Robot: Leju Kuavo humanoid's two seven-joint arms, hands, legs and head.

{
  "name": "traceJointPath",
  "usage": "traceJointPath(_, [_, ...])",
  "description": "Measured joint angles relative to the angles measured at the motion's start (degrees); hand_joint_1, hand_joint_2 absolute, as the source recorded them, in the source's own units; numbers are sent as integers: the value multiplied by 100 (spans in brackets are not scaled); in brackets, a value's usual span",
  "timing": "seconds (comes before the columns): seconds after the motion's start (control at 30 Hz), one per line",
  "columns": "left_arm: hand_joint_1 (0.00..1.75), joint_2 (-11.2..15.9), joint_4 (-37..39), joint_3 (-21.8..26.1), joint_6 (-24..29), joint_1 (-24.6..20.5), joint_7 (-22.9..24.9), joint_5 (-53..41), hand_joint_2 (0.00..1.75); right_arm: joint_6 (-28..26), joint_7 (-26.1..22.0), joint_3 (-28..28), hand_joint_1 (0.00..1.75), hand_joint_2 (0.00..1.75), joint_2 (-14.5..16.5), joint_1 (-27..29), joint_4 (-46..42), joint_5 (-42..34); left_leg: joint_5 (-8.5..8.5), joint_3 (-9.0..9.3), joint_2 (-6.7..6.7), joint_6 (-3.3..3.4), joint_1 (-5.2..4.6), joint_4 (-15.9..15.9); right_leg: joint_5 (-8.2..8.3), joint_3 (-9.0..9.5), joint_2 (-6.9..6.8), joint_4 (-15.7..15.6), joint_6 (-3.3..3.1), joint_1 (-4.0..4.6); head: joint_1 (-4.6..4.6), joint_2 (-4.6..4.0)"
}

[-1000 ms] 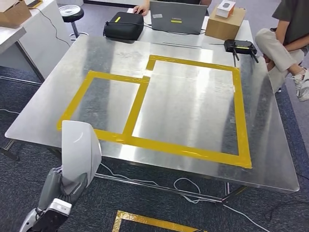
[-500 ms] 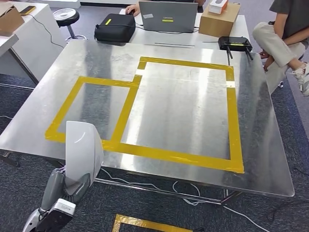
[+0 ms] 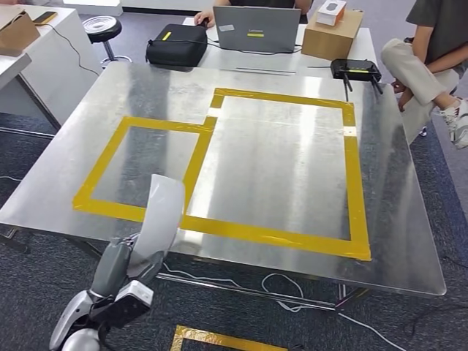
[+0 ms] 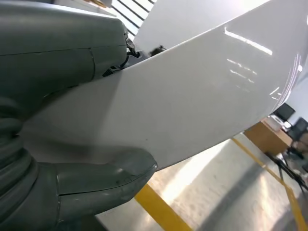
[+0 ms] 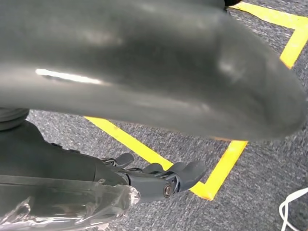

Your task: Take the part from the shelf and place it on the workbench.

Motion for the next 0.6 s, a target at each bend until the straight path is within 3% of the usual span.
traceJointPath(0.37, [168,-25,2202,-1151,-712,-2609,425,-613,175,203,130,216,0,0,60,-273,-9,135,26,-3,1,17,-15,3,35,4,5,-17,20,-14,1,0])
traceJointPath(0.47, [168,-69,2707,-1362,-739,-3073,516,-685,175,201,112,242,0,0,98,-289,-9,117,26,-3,2,19,-14,3,36,3,9,-17,20,-15,0,0])
traceJointPath(0.6, [168,-106,3057,-1494,-729,-3322,525,-698,175,198,103,248,0,0,111,-285,-9,113,26,-3,4,19,-14,3,35,-4,12,-17,21,-15,1,0])
